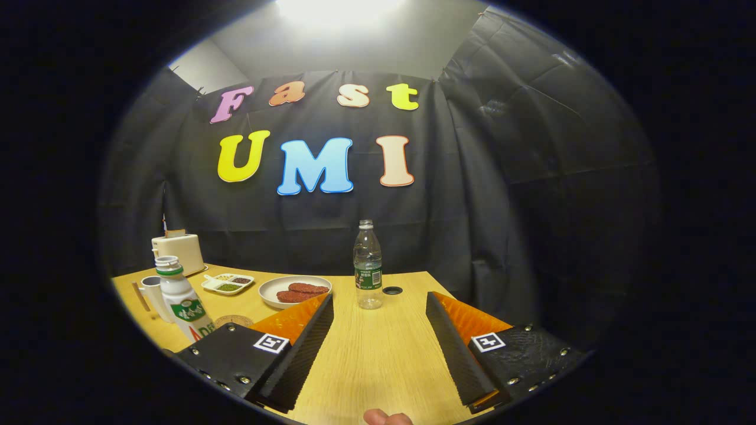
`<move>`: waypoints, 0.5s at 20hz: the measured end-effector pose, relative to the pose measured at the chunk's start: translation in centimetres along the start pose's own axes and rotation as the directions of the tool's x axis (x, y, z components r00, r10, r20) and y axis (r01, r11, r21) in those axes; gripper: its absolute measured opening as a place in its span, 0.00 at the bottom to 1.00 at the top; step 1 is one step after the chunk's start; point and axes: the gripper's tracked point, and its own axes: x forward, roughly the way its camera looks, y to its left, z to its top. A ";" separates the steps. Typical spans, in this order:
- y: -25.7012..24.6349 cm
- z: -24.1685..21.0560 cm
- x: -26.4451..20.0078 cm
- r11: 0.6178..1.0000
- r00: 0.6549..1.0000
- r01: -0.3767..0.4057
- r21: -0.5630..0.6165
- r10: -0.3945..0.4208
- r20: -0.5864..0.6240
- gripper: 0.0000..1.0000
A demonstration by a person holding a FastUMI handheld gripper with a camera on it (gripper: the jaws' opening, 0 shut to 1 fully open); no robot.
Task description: Take the bottle from table, then pour the juice into the cup, finally place the bottle on the coaster
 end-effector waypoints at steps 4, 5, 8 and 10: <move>2.3 2.8 -3.0 1.000 0.999 -0.027 -0.008 0.027 0.023 0.97; 2.8 3.0 -3.4 0.999 0.999 -0.030 -0.020 0.031 0.023 0.97; 3.7 3.6 -4.5 0.999 0.999 -0.046 -0.028 0.046 0.028 0.97; 4.0 3.5 -4.9 0.999 0.999 -0.045 -0.030 0.046 0.027 0.97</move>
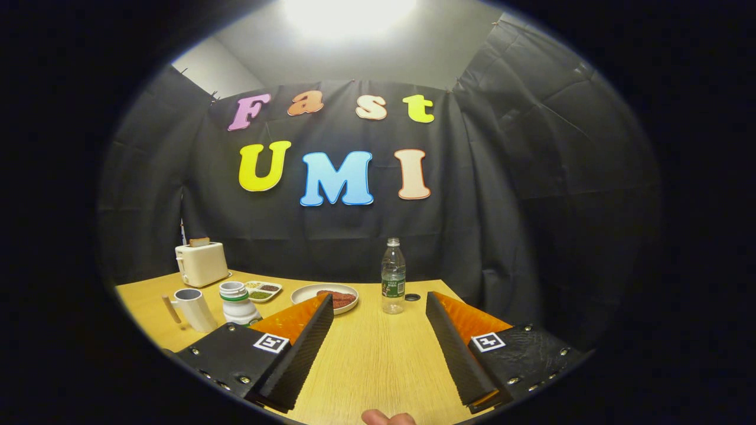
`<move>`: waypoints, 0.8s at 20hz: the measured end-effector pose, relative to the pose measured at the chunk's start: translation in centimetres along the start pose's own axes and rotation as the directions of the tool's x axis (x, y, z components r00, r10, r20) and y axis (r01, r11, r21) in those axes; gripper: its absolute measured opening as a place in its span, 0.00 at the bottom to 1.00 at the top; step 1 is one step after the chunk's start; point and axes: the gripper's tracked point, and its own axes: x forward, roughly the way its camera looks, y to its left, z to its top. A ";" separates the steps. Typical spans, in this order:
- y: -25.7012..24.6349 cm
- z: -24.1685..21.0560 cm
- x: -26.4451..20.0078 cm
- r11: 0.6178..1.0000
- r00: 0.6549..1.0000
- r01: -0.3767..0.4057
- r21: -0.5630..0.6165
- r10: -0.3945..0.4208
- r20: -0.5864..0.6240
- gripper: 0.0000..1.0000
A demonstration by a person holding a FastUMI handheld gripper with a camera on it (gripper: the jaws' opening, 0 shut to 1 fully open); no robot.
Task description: Take the bottle from table, then pour the juice into the cup, finally place the bottle on the coaster
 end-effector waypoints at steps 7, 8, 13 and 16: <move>4.5 -1.8 -1.7 0.997 0.997 -0.076 0.004 0.076 -0.019 0.97; 5.5 -1.9 -2.1 0.995 0.995 -0.097 0.002 0.097 -0.018 0.97; 10.3 -4.0 -2.3 0.983 0.982 -0.182 0.022 0.183 -0.049 0.97; 12.5 -5.4 -1.8 0.978 0.975 -0.209 0.022 0.210 -0.071 0.97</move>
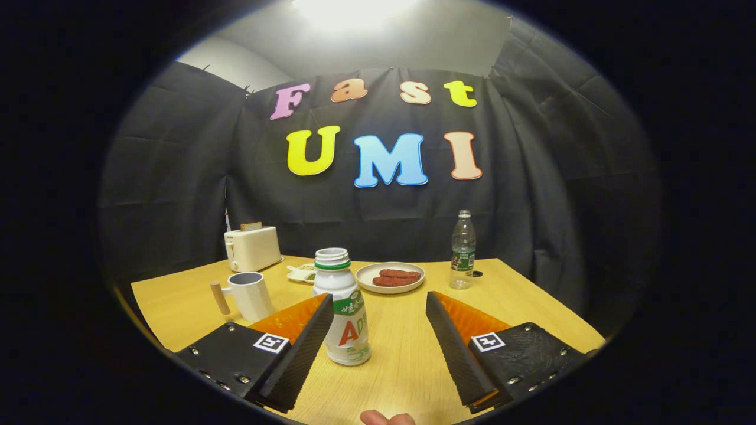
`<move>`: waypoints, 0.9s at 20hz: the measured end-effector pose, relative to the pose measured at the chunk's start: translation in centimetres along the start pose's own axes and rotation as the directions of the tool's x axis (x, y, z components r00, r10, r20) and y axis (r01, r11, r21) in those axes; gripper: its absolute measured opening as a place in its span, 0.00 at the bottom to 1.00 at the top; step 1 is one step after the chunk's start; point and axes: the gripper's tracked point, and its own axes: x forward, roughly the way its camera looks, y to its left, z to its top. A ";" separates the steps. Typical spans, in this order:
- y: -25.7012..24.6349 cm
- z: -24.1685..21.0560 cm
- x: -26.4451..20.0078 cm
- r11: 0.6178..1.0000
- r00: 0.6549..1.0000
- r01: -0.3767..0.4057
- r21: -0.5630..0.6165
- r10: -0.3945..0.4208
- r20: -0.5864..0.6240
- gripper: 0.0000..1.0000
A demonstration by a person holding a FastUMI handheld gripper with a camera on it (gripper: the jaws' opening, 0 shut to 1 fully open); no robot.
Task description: Take the bottle from table, then pour the juice into the cup, finally place the bottle on the coaster
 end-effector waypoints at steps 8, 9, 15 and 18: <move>2.8 -2.2 2.7 1.000 1.000 -0.013 0.021 0.013 -0.024 0.97; 3.1 -2.4 3.0 1.000 1.000 -0.013 0.025 0.014 -0.027 0.97; 4.7 -3.5 5.3 1.000 0.999 -0.006 0.018 0.007 -0.042 0.97; 4.9 -3.8 6.5 1.000 0.999 0.013 0.009 -0.013 -0.041 0.97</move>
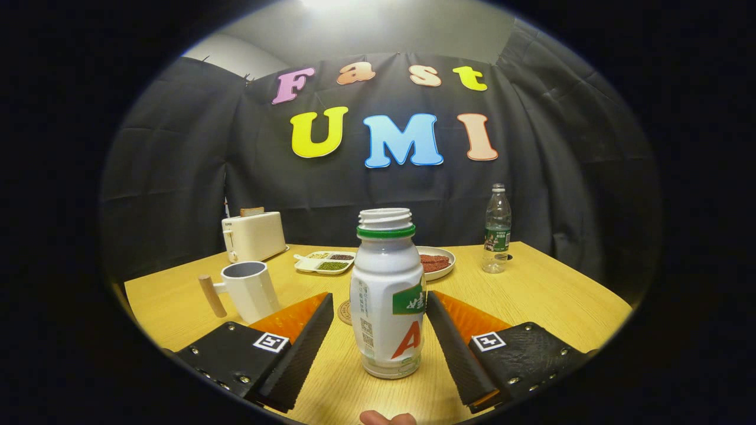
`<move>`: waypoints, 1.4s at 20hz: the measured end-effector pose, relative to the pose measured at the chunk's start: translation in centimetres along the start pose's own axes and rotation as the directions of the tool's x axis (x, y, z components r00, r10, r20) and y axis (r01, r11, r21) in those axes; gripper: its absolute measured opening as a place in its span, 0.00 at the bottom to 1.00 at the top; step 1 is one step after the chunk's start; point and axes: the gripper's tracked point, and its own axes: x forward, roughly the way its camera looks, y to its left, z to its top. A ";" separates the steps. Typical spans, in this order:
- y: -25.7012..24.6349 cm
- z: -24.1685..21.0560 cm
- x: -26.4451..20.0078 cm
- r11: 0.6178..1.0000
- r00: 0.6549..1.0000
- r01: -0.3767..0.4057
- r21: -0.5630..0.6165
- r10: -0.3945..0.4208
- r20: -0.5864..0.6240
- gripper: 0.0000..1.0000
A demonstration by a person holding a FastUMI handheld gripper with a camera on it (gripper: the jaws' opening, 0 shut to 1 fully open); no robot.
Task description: Take the bottle from table, then pour the juice into the cup, finally place the bottle on the coaster
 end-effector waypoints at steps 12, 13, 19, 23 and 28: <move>-1.1 -1.3 3.3 0.996 0.996 0.089 0.011 -0.089 -0.030 0.78; -1.1 -1.4 3.3 0.996 0.996 0.088 0.007 -0.088 -0.028 0.77; -2.1 -1.1 3.8 0.995 0.995 0.100 -0.009 -0.100 -0.029 0.72; -2.2 0.1 4.0 0.994 0.995 0.088 -0.063 -0.090 -0.035 0.71; -1.0 0.8 4.7 0.990 0.995 0.042 -0.135 -0.053 -0.079 0.72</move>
